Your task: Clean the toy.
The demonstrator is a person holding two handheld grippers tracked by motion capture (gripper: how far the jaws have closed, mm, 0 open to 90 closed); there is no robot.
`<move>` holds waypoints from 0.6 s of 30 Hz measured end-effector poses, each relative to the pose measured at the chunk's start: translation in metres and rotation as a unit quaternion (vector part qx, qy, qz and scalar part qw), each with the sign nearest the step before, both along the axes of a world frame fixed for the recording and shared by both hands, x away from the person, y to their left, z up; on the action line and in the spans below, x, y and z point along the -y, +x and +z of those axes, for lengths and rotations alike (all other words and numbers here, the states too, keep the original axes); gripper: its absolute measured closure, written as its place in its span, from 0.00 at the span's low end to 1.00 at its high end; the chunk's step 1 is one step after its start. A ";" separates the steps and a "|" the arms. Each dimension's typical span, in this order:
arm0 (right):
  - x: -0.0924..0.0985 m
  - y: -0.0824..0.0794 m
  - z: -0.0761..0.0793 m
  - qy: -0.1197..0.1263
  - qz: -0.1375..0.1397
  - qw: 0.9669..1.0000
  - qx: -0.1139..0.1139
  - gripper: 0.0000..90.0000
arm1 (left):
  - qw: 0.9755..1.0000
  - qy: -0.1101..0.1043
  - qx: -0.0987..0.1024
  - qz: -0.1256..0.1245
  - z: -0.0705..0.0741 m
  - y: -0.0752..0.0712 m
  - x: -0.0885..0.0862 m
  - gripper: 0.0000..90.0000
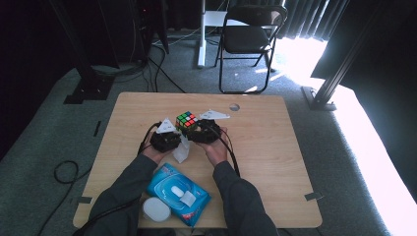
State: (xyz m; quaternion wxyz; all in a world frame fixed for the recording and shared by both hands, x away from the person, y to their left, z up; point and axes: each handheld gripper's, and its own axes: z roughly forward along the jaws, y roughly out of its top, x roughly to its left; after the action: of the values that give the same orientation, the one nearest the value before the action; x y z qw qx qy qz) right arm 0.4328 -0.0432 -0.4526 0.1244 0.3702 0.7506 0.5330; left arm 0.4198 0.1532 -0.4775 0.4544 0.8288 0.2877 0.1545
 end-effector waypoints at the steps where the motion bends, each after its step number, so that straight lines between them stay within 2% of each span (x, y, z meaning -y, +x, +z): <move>1: 0.000 0.000 0.000 0.000 0.000 1.000 0.000 0.38 | 1.000 0.003 0.002 -0.005 0.000 -0.001 0.002 0.94; 3: 0.001 0.001 0.000 0.010 -0.001 1.000 -0.006 0.38 | 1.000 0.007 0.007 -0.012 0.001 -0.002 0.005 0.94; 5: 0.003 0.001 -0.001 0.017 -0.003 1.000 -0.012 0.38 | 1.000 0.014 0.012 -0.009 0.001 -0.002 0.006 0.93; 7: 0.004 0.001 -0.001 0.023 -0.001 1.000 -0.014 0.38 | 1.000 0.009 0.012 -0.001 0.001 -0.001 0.005 0.93; 8: 0.004 0.001 0.000 0.025 -0.001 1.000 -0.014 0.38 | 1.000 0.008 0.014 0.010 0.002 0.001 0.003 0.93; 13: 0.005 0.000 0.001 0.029 0.004 0.999 -0.014 0.38 | 0.999 0.002 0.016 0.033 0.003 0.005 -0.003 0.93; 18: 0.005 0.001 0.000 0.034 0.008 0.999 -0.019 0.38 | 0.998 -0.006 0.015 0.067 0.001 0.010 -0.010 0.93</move>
State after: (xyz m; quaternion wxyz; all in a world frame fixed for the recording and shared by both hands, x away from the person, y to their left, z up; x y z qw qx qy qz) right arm 0.4336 -0.0483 -0.4525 0.0928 0.3780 0.7375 0.5519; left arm 0.4296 0.1630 -0.4766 0.4522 0.8026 0.3367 0.1949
